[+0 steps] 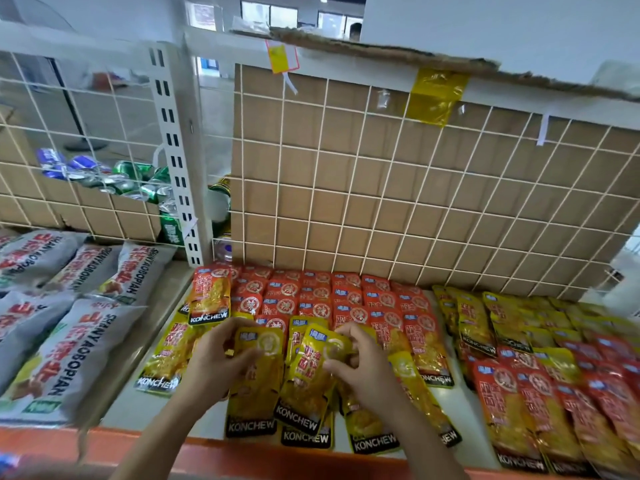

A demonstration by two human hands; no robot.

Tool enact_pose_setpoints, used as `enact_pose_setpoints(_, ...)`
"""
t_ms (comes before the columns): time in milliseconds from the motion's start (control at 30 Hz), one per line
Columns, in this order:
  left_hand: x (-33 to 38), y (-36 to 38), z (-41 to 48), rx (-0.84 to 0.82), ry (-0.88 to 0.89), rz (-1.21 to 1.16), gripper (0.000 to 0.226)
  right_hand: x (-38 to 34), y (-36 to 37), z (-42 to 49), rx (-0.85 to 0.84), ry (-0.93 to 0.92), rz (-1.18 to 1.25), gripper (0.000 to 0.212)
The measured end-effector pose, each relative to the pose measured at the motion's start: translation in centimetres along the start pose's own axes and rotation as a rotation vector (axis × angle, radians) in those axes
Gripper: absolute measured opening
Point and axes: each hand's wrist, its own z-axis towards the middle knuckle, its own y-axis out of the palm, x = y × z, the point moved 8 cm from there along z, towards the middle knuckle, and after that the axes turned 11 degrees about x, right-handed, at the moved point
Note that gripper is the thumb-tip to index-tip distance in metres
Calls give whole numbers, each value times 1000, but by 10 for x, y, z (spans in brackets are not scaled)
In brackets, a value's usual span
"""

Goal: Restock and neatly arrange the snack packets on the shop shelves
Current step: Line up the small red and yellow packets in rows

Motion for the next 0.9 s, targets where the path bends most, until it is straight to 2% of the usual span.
enact_pose_setpoints(133,8,-14,5,55,-42,-152,23,6,-15,0,99,23,120,23)
enact_pose_setpoints(333,31,1,11,13,-60,-264,31,23,-73,-13,378,88,167,34)
enact_pose_setpoints(433,49,28,10,-35,-60,-315,28,33,-112,-25,478,103,173,35)
enact_pose_setpoints(567,74,75,7,-87,-13,-340,19,51,-169,-37,593,113,203,22)
enact_pose_setpoints(733,101,144,2,-179,-6,-368,9,89,-237,-41,675,161,160,17)
enact_pose_setpoints(900,129,207,4,-199,6,-421,8,116,-298,-34,733,185,136,11)
